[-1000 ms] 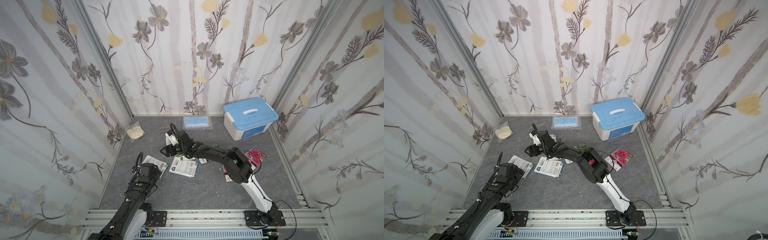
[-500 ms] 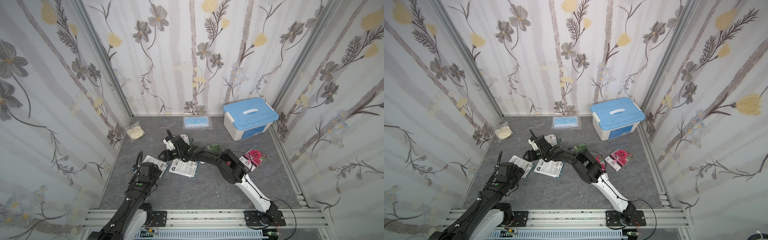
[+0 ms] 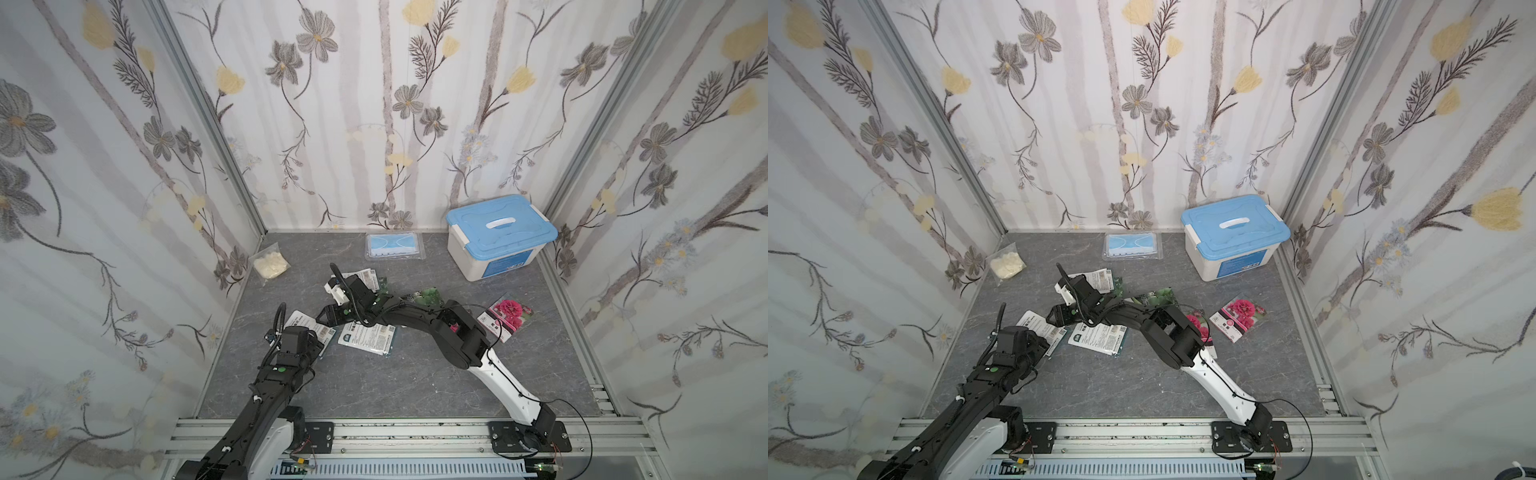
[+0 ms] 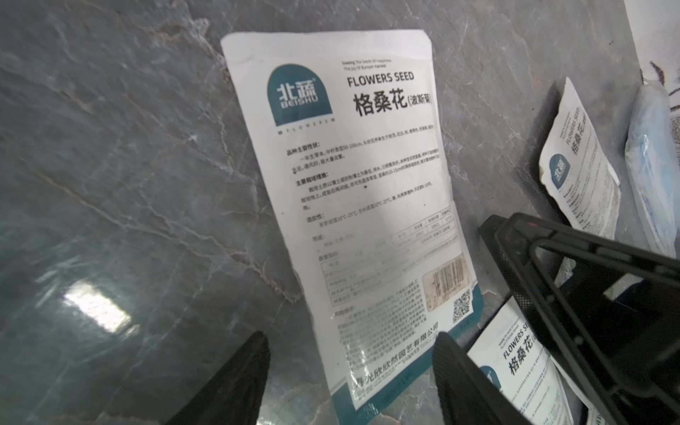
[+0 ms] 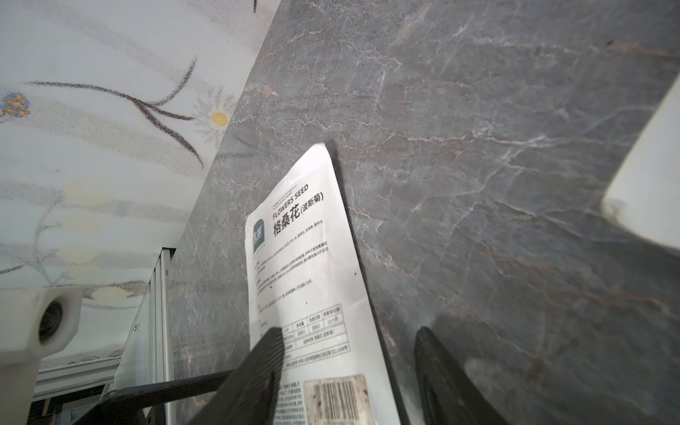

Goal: Arrange the seed packets in a row
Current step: Pick up the seed packet from the center of the board.

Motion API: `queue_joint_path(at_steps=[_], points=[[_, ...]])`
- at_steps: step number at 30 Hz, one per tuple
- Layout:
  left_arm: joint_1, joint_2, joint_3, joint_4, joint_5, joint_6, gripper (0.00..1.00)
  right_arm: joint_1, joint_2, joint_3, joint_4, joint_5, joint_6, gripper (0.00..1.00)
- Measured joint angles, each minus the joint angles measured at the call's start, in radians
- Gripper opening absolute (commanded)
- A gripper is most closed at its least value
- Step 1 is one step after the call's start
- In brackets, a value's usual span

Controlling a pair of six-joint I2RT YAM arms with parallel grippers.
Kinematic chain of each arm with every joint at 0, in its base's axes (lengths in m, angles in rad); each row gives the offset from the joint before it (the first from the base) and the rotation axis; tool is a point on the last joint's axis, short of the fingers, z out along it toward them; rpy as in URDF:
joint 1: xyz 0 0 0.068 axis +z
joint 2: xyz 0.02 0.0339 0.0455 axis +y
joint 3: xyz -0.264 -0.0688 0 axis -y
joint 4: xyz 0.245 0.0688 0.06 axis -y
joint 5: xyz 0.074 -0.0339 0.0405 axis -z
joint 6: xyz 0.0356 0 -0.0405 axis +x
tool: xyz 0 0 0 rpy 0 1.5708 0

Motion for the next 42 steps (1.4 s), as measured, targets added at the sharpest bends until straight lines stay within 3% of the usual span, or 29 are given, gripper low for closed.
queue_joint_path(at_steps=[8,22,24,28,30,37,42], points=[[0.0,0.051,-0.01,0.072,-0.021,-0.003,0.74,0.0,0.003,0.002,-0.004,-0.026,-0.004,0.59],[0.001,0.062,-0.083,0.27,-0.019,0.024,0.64,-0.01,0.013,0.003,-0.008,-0.095,0.0,0.53],[0.001,0.06,-0.097,0.296,-0.015,0.027,0.56,-0.01,0.013,0.004,-0.008,-0.1,0.0,0.53],[0.001,0.055,-0.116,0.323,-0.012,0.03,0.52,-0.01,0.015,0.005,-0.008,-0.103,0.002,0.52],[0.001,0.048,-0.124,0.338,0.0,0.03,0.45,-0.011,0.017,0.005,-0.006,-0.109,0.005,0.52],[0.001,-0.001,-0.15,0.391,0.02,0.039,0.39,-0.014,0.021,0.007,0.001,-0.12,0.008,0.51],[0.001,-0.033,-0.151,0.402,0.028,0.053,0.22,-0.014,0.024,0.008,0.004,-0.123,0.012,0.51]])
